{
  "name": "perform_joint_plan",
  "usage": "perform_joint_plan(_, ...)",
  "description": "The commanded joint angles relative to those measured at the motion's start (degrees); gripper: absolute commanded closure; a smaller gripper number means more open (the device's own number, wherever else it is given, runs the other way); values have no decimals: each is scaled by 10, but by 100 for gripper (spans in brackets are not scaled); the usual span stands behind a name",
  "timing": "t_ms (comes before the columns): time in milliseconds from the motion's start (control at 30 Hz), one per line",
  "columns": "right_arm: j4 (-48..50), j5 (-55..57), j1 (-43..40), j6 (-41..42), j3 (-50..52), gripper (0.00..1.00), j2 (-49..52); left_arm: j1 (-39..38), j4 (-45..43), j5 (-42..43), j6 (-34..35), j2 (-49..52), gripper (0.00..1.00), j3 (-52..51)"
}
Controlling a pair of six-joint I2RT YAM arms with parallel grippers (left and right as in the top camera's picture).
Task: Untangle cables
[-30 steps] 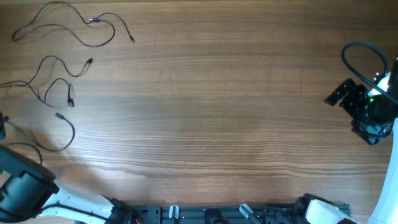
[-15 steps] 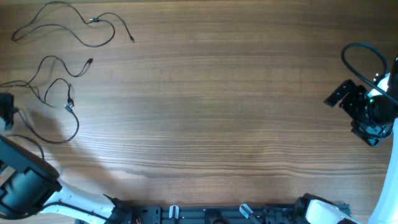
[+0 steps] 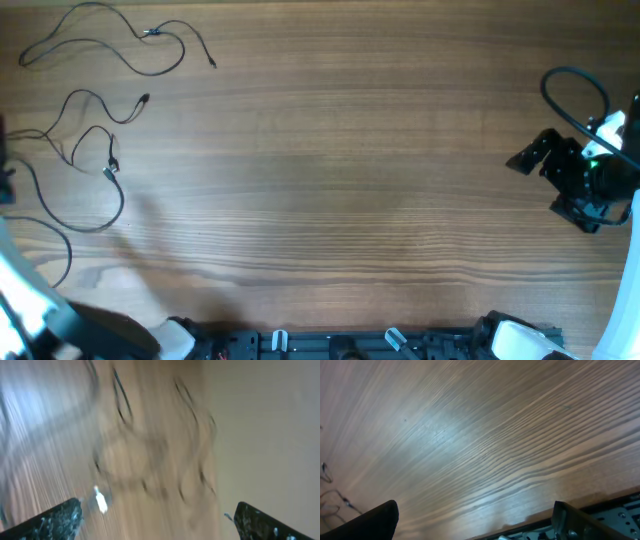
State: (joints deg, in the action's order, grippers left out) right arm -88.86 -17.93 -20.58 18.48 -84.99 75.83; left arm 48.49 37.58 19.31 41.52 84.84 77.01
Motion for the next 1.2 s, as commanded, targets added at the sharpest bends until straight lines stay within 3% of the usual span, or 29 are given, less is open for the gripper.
perform_joint_plan(0, -2, -19, 2, -34, 0, 0, -19, -52, 102, 22, 7, -42, 0, 2)
perform_joint_plan(67, -6, -33, 2, -63, 0, 0, -28, -89, 169, -80, 7, -34, 3, -3)
perform_joint_plan(133, -15, -34, 2, -65, 0, 0, -30, -123, 181, -199, -23, -10, 5, -20)
perform_joint_plan(167, -17, -34, 2, -64, 0, 0, -29, -136, 168, -243, -34, 6, 15, -35)
perform_joint_plan(233, -19, -34, 2, -65, 0, 0, -30, -147, 147, -256, -38, 36, 44, -59)
perform_joint_plan(300, -21, -34, 2, -65, 0, 0, -30, -160, 111, -256, -41, 87, 96, -92)
perform_joint_plan(533, -20, -34, 2, -65, 0, 0, -29, -164, 68, -269, -66, 210, 96, -99)
perform_joint_plan(633, -19, -34, 2, -65, 0, 0, -29, -163, -1, -295, -66, 220, 96, -125)
perform_joint_plan(833, -12, -34, 2, -63, 0, 0, -29, -162, -76, -266, -66, 220, 96, -189)
perform_joint_plan(1000, -12, -34, 2, -63, 0, 0, -29, -162, -14, -233, -61, 220, 96, -190)
perform_joint_plan(1167, -16, -34, 2, -68, 0, 0, -29, -161, 69, -299, -20, 220, 96, -190)
